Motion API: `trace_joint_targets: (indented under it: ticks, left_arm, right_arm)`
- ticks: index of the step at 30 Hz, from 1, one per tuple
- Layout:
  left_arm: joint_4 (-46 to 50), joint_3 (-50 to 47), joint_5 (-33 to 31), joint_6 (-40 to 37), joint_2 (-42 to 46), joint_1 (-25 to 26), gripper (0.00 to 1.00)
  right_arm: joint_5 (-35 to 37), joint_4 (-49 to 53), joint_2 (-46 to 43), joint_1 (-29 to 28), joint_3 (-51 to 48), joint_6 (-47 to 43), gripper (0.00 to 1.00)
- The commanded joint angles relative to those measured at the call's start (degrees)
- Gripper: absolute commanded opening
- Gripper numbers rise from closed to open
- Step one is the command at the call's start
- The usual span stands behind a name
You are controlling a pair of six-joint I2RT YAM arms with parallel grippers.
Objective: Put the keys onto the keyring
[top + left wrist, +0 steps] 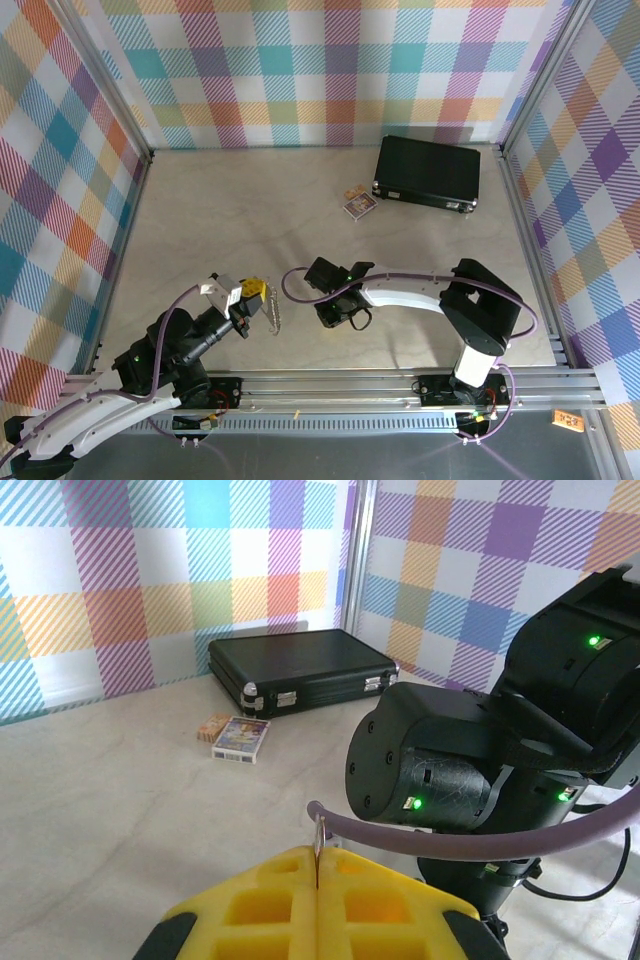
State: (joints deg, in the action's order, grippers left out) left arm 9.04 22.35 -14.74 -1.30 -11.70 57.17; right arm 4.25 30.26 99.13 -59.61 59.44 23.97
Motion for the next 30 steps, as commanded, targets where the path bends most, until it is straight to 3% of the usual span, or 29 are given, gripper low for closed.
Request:
trace_joint_targets:
  ticks: [1, 30]
  left_arm:
    - [-1.1, -0.4, -1.5, -0.8, 1.1, -0.5, 0.0]
    - [-1.3, -0.8, -0.7, -1.1, 1.8, -0.5, 0.0]
  right_arm:
    - [2.1, 3.2, 0.7, -0.7, 1.9, -0.3, 0.27]
    - [2.8, 4.2, 0.8, -0.9, 2.2, -1.5, 0.04]
